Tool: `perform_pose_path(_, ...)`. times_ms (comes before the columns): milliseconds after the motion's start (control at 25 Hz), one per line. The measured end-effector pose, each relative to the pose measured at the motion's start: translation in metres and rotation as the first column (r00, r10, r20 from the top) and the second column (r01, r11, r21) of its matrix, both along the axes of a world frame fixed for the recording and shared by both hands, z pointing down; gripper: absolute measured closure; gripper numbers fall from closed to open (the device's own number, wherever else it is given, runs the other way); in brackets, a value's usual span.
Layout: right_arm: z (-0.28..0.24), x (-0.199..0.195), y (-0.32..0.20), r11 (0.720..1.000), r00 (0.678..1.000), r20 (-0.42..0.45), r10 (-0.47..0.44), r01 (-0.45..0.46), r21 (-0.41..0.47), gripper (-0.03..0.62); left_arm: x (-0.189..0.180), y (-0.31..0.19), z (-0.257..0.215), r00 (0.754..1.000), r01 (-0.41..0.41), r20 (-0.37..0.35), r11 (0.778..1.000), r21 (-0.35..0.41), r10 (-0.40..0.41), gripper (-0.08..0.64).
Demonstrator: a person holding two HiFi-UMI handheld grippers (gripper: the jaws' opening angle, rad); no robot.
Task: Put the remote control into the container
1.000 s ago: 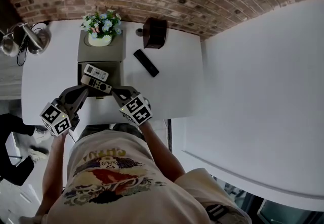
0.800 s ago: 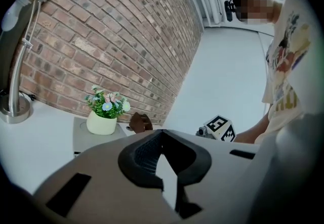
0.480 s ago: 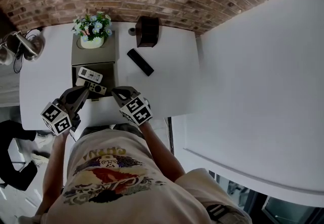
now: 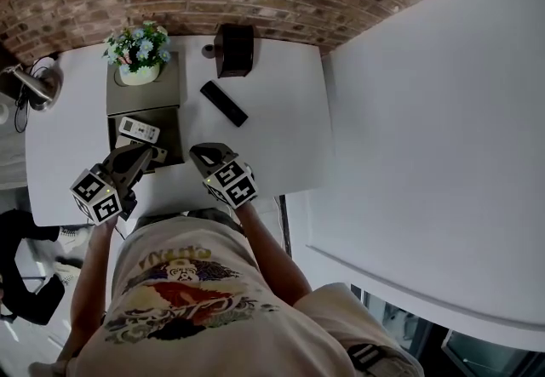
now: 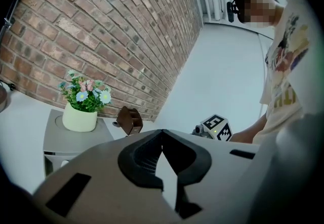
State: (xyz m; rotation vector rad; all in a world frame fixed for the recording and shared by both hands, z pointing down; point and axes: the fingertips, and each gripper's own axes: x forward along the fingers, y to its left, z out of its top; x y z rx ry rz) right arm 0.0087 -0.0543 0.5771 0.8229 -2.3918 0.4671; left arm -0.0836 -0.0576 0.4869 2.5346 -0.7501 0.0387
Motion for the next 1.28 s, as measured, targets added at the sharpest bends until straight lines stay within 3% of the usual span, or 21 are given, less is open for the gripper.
perform_pose_path(280, 0.013, 0.031, -0.016, 0.999, 1.000, -0.004, 0.029, -0.029, -0.028, 0.578, 0.024, -0.008, 0.004, 1.000, -0.018, -0.003, 1.000, -0.012, 0.018, 0.554)
perform_pose_path(800, 0.046, 0.071, -0.053, 0.996, 0.999, -0.018, 0.037, -0.038, -0.078, 0.560, 0.040, -0.015, 0.007, 0.998, 0.054, 0.025, 0.997, -0.057, -0.053, 0.554)
perform_pose_path(1280, 0.092, 0.116, -0.091, 0.996, 0.991, -0.131, -0.016, 0.004, -0.092, 0.395, 0.052, -0.007, 0.017, 0.986, 0.165, 0.034, 0.980, -0.111, -0.162, 0.554)
